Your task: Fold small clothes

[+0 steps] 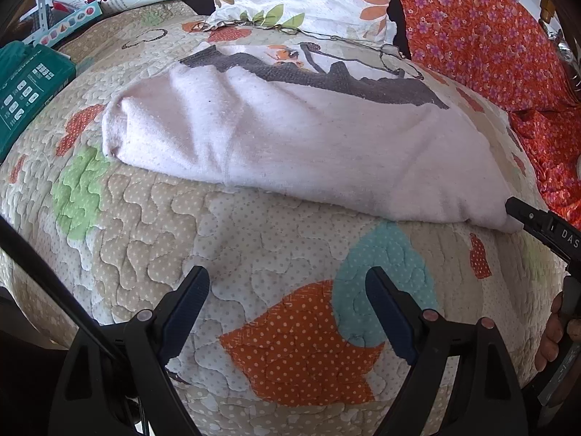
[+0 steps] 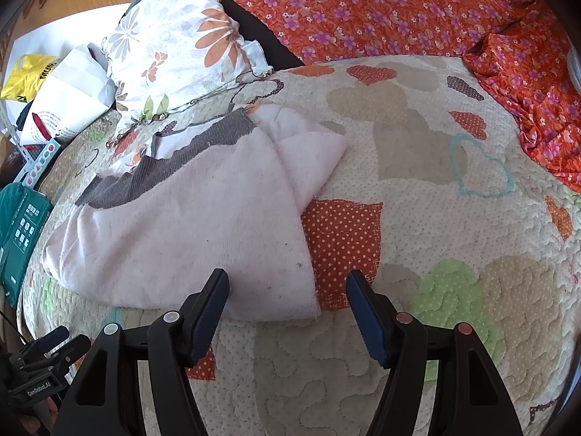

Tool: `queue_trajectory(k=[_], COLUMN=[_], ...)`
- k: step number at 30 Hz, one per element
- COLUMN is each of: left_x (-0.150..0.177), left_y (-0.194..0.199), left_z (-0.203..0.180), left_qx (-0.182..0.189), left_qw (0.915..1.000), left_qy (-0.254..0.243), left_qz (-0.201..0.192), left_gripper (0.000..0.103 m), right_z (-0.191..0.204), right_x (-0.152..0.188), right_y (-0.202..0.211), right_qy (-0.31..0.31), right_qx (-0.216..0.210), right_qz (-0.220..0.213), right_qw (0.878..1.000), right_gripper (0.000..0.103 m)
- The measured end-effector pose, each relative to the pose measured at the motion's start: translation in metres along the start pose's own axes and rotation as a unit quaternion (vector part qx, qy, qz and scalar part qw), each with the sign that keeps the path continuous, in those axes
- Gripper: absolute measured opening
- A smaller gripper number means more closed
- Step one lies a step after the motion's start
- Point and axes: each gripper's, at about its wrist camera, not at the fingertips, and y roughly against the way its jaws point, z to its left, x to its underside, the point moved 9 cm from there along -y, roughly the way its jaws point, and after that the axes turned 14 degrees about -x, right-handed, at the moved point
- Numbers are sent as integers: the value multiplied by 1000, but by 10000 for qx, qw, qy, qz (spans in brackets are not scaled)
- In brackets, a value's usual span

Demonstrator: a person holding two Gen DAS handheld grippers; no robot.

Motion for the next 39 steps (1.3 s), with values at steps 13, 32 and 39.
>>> queue_trajectory(k=[13,32,39], left_x=[2,-52,-84], left_y=[-3,-12,-37], left_z=[2,55,111], left_qx=[-4,96,293], left_qw=[10000,9978,9892], left_qy=[9,647,1437], left_qz=[13,-88,-14], left_gripper=[87,87,87], right_z=[2,-25,-31], right_x=[2,2,17], right_y=[-3,6,11], right_qy=[5,-785,-1470], right_qx=[7,-310,-758], right_qz=[51,-162,-300], right_qw=[10000,9963,9858], right_gripper=[72,73,73])
